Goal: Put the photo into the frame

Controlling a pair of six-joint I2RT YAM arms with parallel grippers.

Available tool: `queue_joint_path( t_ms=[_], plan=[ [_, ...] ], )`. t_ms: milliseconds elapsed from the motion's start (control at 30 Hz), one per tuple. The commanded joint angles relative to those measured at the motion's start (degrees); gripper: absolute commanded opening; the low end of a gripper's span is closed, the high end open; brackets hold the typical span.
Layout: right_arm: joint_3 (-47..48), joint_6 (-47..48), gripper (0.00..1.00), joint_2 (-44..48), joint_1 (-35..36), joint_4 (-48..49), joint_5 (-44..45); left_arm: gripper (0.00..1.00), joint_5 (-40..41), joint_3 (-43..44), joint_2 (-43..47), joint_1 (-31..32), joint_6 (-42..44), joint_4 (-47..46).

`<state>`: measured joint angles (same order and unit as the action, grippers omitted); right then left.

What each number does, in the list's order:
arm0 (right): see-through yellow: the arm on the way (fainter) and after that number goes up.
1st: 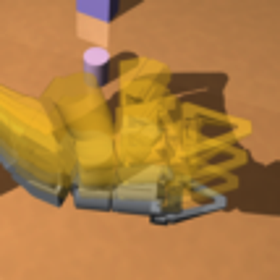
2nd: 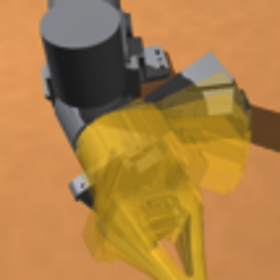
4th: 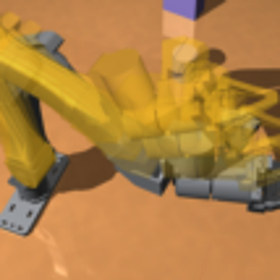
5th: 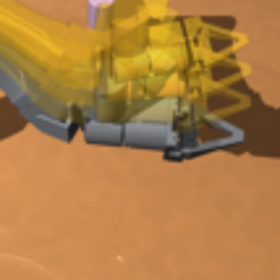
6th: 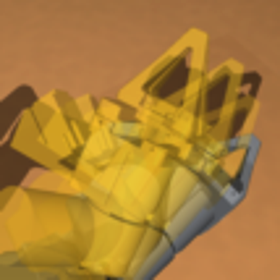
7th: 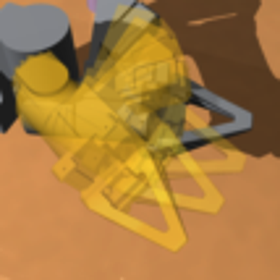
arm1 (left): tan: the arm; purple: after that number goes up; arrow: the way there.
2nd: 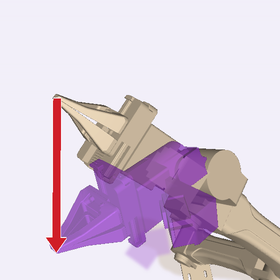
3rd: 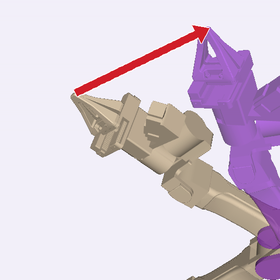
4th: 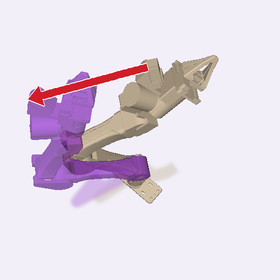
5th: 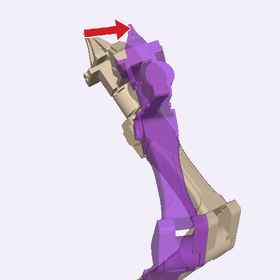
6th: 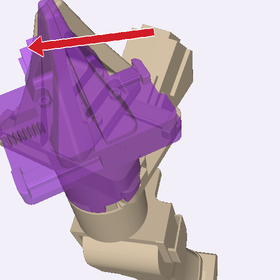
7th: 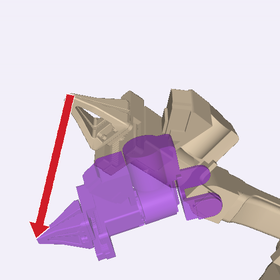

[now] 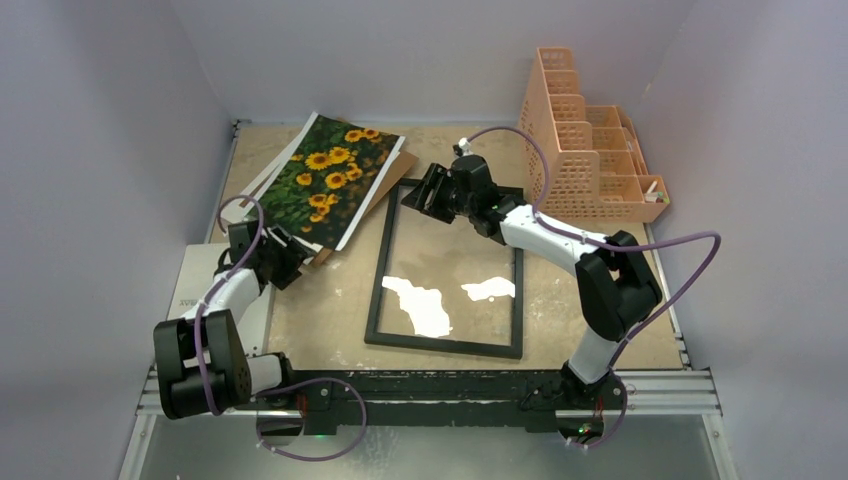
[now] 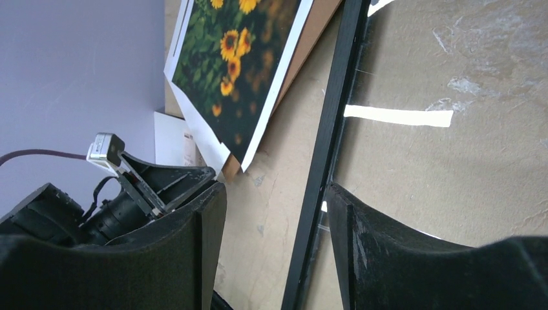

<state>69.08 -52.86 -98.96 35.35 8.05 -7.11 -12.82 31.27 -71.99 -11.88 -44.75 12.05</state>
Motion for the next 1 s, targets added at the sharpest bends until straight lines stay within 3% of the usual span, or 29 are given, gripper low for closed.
queue_joint_path(
  t_ms=[0, 133, 300, 467, 767, 967],
  plan=[
    [-0.05, 0.33, 0.60, 2.71, -0.02, 1.26, -0.72, 0.63, -6.89, -2.80, 0.84, -2.57, -3.55, -15.72],
    [0.01, 1.11, 0.60, 2.68, -0.02, 0.52, -0.45, 0.63, -8.87, -5.39, -0.03, -4.89, -5.43, -19.40],
    [0.96, 2.20, 0.60, 1.96, 0.02, 0.00, -1.04, 0.54, -12.41, -7.81, -3.39, -5.96, -10.47, -28.54],
    [1.15, 3.42, 0.60, 2.35, -0.02, 2.22, -2.11, 0.48, -12.99, -8.88, -5.55, -5.96, -12.95, -31.59],
    [1.19, 3.48, 0.60, 2.37, -0.02, 1.72, -2.89, 0.35, -13.00, -7.84, -5.42, -6.14, -12.19, -29.54],
    [1.19, 3.49, 0.60, 2.37, -0.02, 1.35, -2.77, 0.31, -8.84, -3.97, -3.94, -6.23, -8.38, -19.38]
  ],
)
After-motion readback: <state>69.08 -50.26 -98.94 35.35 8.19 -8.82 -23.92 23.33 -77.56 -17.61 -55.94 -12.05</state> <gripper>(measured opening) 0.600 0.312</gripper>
